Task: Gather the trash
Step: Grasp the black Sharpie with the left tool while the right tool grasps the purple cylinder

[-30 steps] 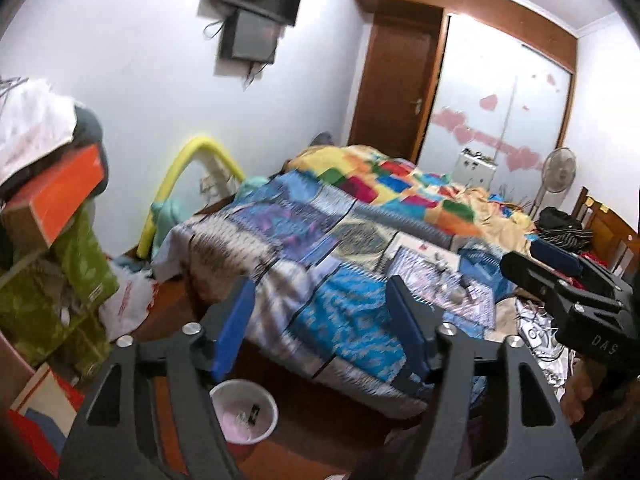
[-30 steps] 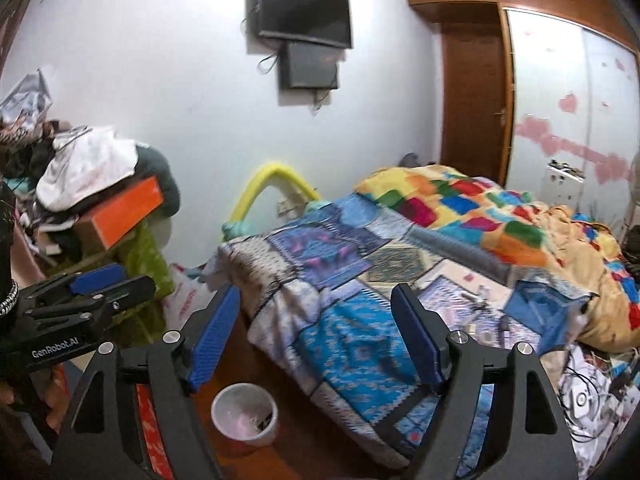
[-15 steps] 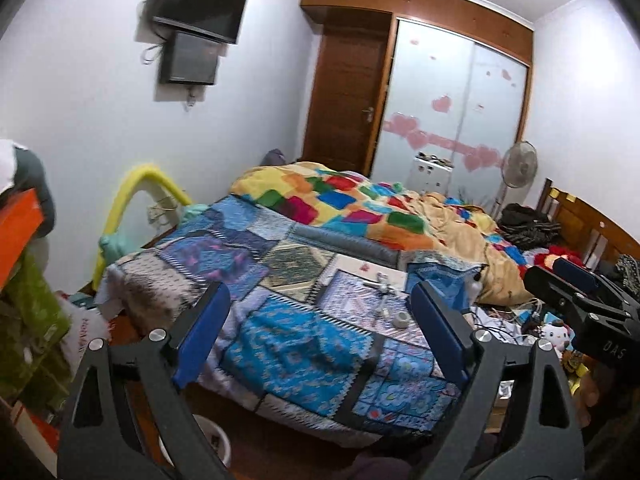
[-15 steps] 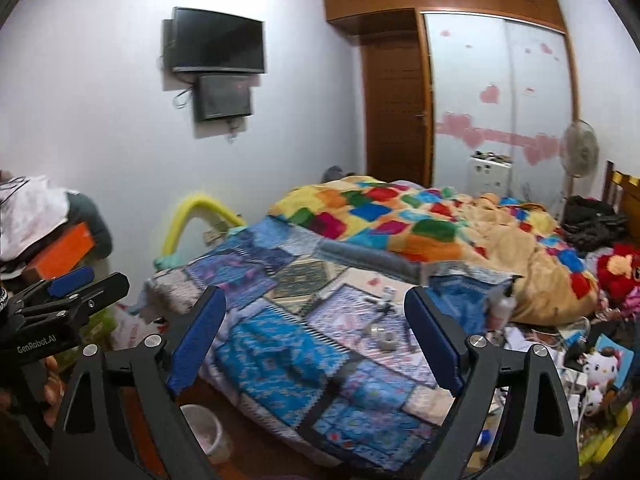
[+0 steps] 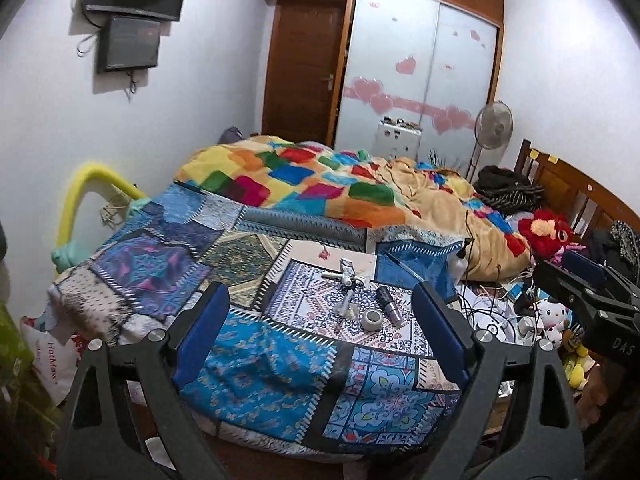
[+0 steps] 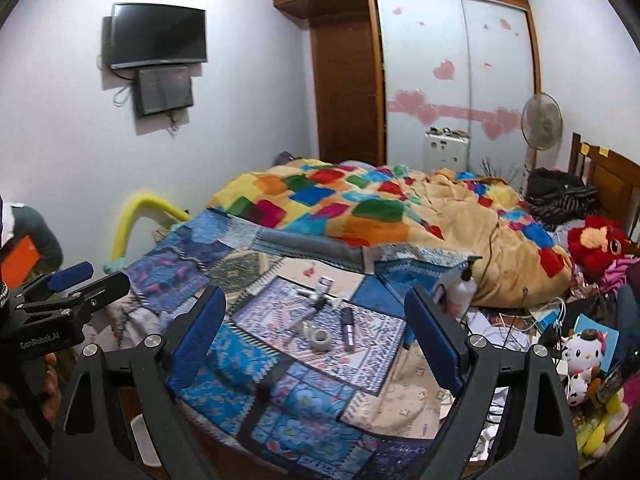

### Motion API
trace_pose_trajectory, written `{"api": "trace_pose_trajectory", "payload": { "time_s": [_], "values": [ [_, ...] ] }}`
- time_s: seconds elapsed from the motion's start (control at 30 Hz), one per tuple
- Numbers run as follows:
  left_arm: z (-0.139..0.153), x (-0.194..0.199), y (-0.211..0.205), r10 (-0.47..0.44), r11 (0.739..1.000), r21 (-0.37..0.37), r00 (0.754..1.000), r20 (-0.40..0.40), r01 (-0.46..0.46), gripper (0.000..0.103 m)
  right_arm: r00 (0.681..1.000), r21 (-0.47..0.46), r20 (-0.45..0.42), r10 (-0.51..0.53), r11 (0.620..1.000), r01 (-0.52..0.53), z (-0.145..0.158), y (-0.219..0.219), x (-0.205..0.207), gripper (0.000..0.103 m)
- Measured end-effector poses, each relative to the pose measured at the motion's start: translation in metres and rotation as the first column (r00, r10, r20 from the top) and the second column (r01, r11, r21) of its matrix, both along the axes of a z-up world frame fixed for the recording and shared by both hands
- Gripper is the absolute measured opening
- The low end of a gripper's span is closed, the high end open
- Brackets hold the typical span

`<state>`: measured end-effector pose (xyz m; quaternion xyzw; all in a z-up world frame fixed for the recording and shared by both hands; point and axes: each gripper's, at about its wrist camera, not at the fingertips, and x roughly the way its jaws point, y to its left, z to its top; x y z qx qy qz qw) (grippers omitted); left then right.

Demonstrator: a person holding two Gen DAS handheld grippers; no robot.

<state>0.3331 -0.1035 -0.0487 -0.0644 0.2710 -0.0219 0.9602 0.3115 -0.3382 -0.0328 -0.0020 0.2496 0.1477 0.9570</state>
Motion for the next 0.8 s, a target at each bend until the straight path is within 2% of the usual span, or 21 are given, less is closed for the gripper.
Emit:
{"api": "trace_pose_trajectory", "payload": {
  "time_s": [0.33, 0.53, 0.73, 0.8],
  "values": [
    [-0.061, 0.087, -0.024, -0.052, 0.998, 0.012, 0.991, -0.126, 0.054, 0.093, 0.986, -0.036, -0.139, -0.092, 0.995, 0.088, -0.055, -0.029, 0.068, 0.089],
    [-0.107, 0.136, -0.037, -0.125, 0.991, 0.022, 0.965, -0.231, 0.133, 0.093, 0.959, -0.039, -0.259, -0.116, 0.993, 0.109, -0.100, -0.041, 0.113, 0.089],
    [-0.142, 0.177, -0.042, -0.149, 0.986, 0.025, 0.944, -0.295, 0.164, 0.093, 0.932, -0.027, -0.351, -0.091, 0.996, 0.087, -0.136, -0.040, 0.149, 0.089],
    [-0.152, 0.191, -0.043, -0.156, 0.985, 0.025, 0.939, -0.307, 0.172, 0.091, 0.926, -0.014, -0.370, -0.075, 0.997, 0.075, -0.145, -0.037, 0.160, 0.086]
  ]
}}
